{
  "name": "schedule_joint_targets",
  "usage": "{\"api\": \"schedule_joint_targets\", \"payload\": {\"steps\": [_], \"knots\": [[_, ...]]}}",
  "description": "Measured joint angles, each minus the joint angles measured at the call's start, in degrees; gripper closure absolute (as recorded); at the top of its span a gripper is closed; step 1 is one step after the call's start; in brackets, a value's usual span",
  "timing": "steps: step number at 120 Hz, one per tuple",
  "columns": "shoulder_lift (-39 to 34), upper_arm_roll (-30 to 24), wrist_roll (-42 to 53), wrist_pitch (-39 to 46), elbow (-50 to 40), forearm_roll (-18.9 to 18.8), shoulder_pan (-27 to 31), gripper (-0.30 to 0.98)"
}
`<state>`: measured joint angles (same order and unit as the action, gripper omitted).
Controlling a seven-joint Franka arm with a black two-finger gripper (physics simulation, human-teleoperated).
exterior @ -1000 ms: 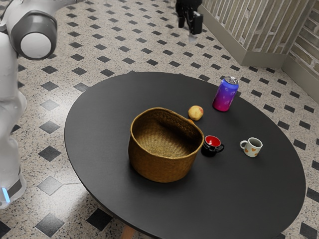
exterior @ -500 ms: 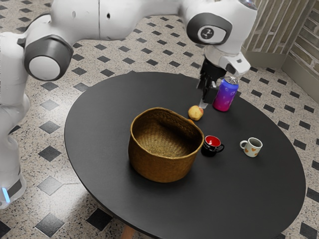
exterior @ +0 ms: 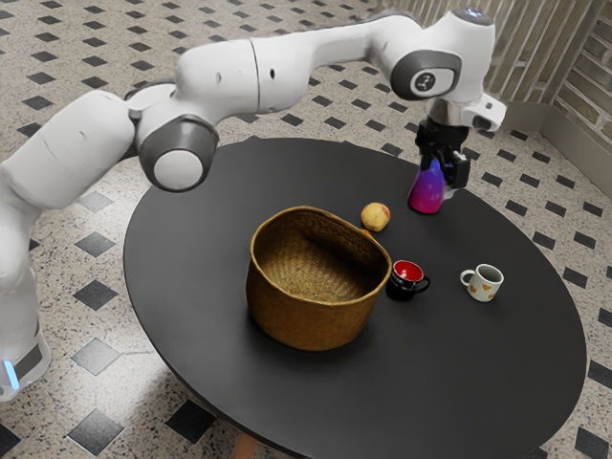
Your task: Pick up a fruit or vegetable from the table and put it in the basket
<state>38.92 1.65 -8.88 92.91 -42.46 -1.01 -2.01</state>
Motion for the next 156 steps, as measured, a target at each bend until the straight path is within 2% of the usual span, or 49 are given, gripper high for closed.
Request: {"api": "schedule_joint_targets", "payload": {"steps": [16,24,36,51,93,110,135,156], "knots": [[-1.52,2.57,-14.35,1.82,-3.46,0.51,-2.58,0.0],[-3.76,5.91,-20.43,2.51,-4.56,-0.58,-2.89,0.0],[-5.8,5.68,-28.34,2.07,-4.96,-1.51,-2.74,0.0],[-4.95,4.2,-35.46,0.92,-5.4,-1.93,0.68,0.0],[-5.17,2.45,-43.67,-5.8,-5.54,-0.14,0.19,0.0],[-4.33,-3.75,-45.57,-7.98,-4.9,-0.16,2.1,0.0],[2.21,-9.25,-45.52,-5.65,-3.68,-0.29,8.06,0.0],[5.74,-9.88,-44.68,-3.14,-2.35,-0.3,10.13,0.0]]}}
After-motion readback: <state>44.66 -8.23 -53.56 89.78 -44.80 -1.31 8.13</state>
